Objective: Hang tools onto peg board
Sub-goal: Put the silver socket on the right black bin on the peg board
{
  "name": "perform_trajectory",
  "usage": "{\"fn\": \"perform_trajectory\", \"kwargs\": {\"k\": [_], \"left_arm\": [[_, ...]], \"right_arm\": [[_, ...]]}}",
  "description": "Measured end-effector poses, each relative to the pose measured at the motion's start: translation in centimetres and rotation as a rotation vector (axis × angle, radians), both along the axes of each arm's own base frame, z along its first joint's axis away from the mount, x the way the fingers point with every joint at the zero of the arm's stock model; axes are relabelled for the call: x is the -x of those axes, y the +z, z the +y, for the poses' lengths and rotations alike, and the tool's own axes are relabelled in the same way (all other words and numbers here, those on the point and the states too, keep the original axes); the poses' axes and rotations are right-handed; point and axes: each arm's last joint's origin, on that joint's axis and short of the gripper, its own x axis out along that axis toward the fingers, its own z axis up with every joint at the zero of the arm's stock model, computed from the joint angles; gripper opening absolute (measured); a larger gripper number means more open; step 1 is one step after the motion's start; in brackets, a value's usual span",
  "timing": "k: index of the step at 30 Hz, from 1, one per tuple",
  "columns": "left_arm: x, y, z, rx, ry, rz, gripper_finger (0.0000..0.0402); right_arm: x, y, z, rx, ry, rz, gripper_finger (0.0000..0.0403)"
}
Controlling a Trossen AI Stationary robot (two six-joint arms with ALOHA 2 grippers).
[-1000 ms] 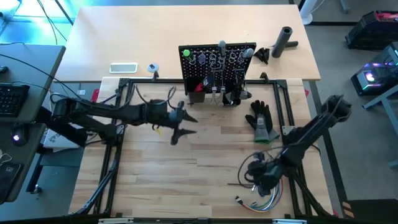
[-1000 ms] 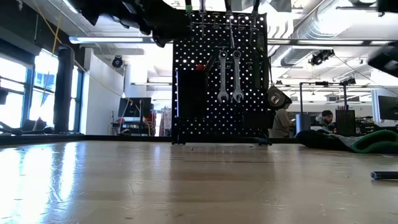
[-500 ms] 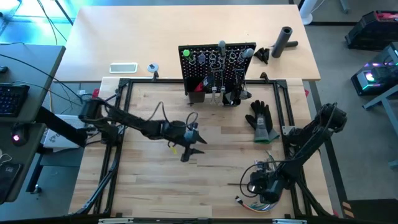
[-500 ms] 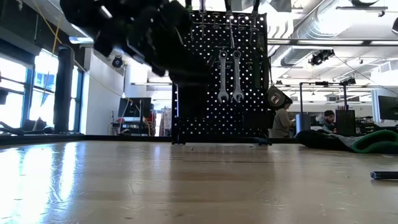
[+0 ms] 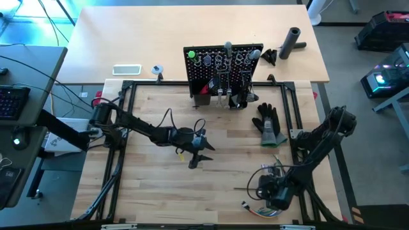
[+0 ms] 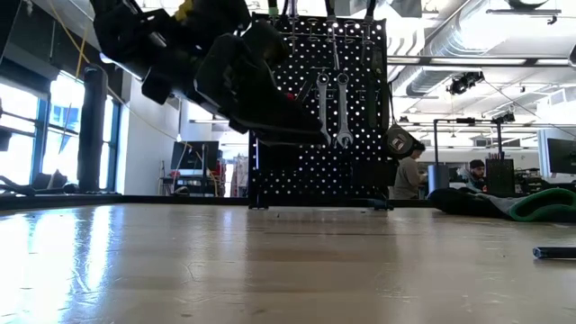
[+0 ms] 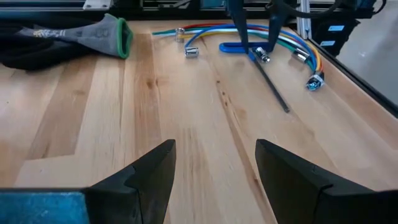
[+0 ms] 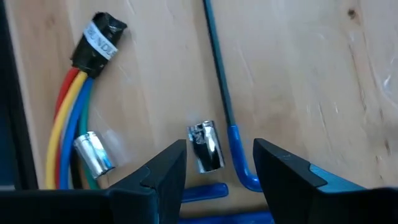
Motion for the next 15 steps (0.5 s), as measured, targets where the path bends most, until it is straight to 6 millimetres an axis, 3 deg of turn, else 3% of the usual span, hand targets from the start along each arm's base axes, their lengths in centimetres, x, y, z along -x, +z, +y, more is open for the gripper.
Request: {"fn": "perform_trajectory", "kwargs": {"k": [8,15], "left_arm": [[0.0,0.0,0.0,-0.005,-0.002,-0.002,0.0213],[0.0,0.1,0.0,-0.004,-0.003,-0.013,0.0213]], "right_arm": [[-1.0,0.4,1.7,0.058,0.03,-0.071,0.0181],[-1.8,-1.0,3.6,0.197,0.058,0.047,0.0176]]}}
